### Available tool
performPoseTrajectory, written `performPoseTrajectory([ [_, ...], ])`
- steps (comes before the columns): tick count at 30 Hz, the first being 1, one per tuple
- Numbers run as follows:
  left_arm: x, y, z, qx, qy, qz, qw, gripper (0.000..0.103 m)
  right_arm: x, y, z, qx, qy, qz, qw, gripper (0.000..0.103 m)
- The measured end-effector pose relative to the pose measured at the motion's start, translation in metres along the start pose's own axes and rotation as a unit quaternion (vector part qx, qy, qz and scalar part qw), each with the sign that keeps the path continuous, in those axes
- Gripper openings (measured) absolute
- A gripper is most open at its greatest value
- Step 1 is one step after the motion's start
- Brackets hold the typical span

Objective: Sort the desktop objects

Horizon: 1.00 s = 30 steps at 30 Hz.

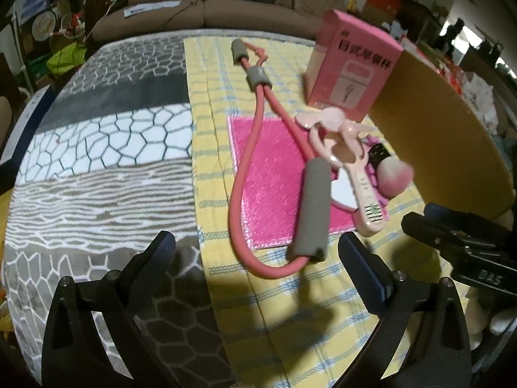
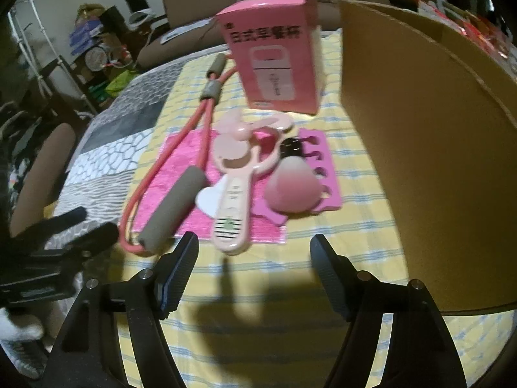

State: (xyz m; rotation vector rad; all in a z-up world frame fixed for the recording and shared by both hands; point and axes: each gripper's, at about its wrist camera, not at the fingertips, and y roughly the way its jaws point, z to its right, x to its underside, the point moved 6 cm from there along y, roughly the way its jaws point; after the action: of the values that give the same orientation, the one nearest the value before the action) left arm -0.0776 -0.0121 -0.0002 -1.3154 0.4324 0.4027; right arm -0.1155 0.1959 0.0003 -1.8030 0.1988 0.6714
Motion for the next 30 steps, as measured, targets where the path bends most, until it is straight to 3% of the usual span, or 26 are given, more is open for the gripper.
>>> performPoseTrajectory([
  [4,0.004,0.000,0.003,0.016,0.004,0.013,0.9998,0.098,-0.001,0.005,-0.008,-0.014,0.005,0.001,1.000,0.074],
  [8,0.005,-0.001,0.026,0.034,0.063,0.027,0.9971,0.098,-0.001,0.003,-0.003,-0.025,0.026,0.008,0.999,0.074],
  [12,0.004,0.011,0.042,0.027,0.093,0.015,0.9952,0.075,-0.002,-0.001,0.005,-0.036,0.047,0.014,0.998,0.074],
  [19,0.003,0.036,0.060,0.008,0.128,-0.004,0.9917,0.072,0.000,0.001,0.010,-0.043,0.057,0.011,0.997,0.074],
  [20,0.003,0.041,0.061,0.000,0.134,-0.011,0.9910,0.070,0.000,0.000,0.010,-0.044,0.057,0.012,0.997,0.074],
  [22,0.005,0.050,0.060,-0.011,0.140,-0.022,0.9898,0.052,0.000,0.000,0.010,-0.047,0.058,0.014,0.997,0.074],
  [23,0.006,0.051,0.059,-0.013,0.142,-0.021,0.9896,0.052,0.000,-0.001,0.010,-0.049,0.058,0.014,0.997,0.074],
  [27,0.003,0.048,0.055,-0.007,0.137,-0.014,0.9904,0.028,0.001,0.001,0.009,-0.049,0.054,0.011,0.997,0.074],
  [30,0.000,0.039,0.053,0.006,0.124,-0.008,0.9923,0.025,0.001,0.001,0.006,-0.051,0.049,0.010,0.997,0.074],
])
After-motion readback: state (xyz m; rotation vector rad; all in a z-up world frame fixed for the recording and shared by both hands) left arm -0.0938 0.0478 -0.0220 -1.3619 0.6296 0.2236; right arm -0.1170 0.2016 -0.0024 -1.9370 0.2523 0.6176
